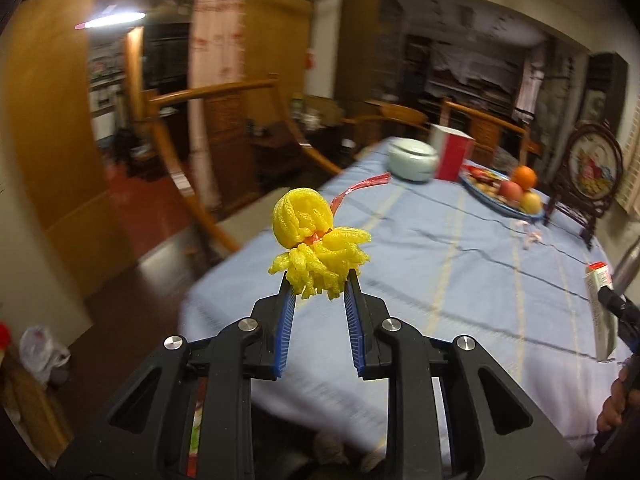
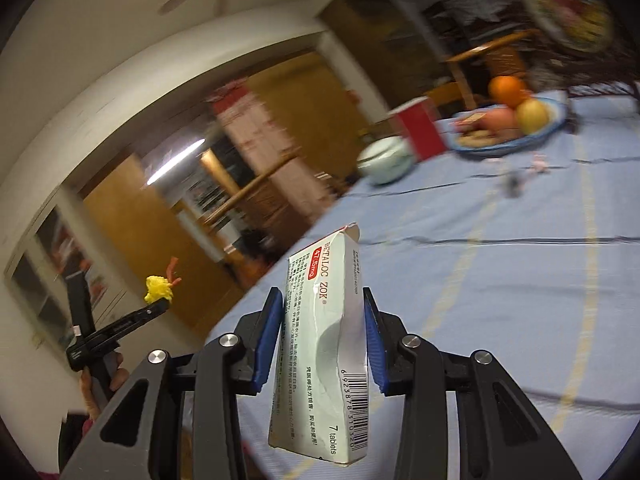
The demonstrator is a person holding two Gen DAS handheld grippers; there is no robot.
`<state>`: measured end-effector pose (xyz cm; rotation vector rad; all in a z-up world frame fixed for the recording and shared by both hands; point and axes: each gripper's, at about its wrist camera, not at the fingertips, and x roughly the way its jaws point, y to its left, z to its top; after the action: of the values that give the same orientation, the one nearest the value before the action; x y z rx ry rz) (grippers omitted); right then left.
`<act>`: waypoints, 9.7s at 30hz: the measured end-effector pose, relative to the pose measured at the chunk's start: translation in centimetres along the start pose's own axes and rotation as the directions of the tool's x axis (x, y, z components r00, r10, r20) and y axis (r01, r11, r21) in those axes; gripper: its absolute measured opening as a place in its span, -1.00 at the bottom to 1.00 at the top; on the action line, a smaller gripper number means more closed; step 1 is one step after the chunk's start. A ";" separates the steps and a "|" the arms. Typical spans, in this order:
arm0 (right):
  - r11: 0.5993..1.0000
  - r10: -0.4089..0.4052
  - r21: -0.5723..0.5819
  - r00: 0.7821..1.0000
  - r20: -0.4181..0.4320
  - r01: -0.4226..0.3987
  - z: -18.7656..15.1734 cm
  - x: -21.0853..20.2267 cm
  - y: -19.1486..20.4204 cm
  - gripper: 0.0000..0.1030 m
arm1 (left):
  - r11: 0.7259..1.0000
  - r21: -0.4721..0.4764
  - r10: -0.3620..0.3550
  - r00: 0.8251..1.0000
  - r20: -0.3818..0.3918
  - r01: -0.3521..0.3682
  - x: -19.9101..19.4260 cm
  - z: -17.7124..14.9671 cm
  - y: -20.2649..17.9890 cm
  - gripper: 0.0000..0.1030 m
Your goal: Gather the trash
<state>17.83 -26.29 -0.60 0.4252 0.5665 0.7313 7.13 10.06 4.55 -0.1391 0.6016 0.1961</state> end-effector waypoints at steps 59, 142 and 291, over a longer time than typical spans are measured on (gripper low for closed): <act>0.890 0.130 -0.239 0.716 -0.685 -0.389 -22.2 31.2 27.3 -0.23 | 0.817 -0.098 0.425 0.708 -0.564 -0.568 0.0 -33.5 27.8 0.82; 0.841 -0.243 -0.462 0.566 -0.788 -0.281 -40.0 26.1 21.7 -0.14 | 0.853 -0.397 -0.153 0.564 -0.812 -0.340 13.8 -71.0 34.0 -0.72; 0.882 -0.015 -0.419 0.877 -0.480 -0.214 -23.4 14.9 19.6 0.52 | 0.951 -0.288 0.033 0.959 -0.280 -0.117 -4.1 -22.3 17.1 -0.83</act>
<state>2.70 1.50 -12.89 -0.1850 0.8036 1.0539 -12.24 21.94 -12.55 -0.4454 0.8504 0.3471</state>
